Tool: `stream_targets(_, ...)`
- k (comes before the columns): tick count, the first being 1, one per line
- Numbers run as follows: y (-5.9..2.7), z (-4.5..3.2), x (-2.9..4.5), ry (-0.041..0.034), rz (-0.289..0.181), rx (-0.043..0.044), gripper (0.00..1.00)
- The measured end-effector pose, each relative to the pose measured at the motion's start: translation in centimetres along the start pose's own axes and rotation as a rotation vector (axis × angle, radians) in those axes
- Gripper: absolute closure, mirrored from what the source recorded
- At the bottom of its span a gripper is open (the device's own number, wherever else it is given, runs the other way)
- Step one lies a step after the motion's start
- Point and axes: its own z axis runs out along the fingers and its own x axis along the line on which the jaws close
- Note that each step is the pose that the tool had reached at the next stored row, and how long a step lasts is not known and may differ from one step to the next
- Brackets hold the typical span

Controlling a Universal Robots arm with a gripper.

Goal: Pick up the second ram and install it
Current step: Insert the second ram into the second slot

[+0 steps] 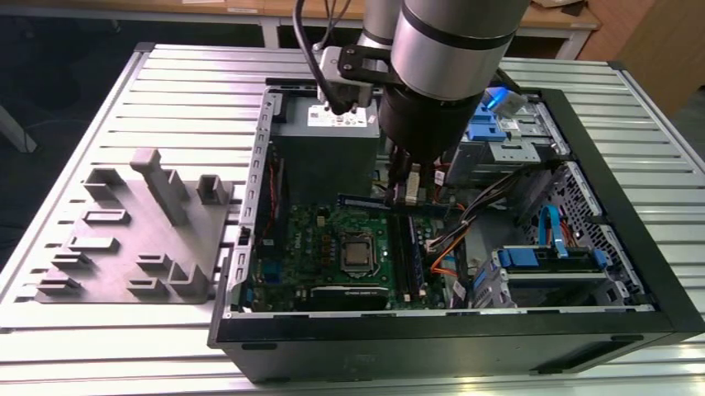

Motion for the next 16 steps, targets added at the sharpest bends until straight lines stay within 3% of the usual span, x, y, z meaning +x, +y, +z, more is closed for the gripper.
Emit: stream_targets(16, 0.0, 0.13, 0.01, -0.0145, 0.285, 0.0154, 0.92)
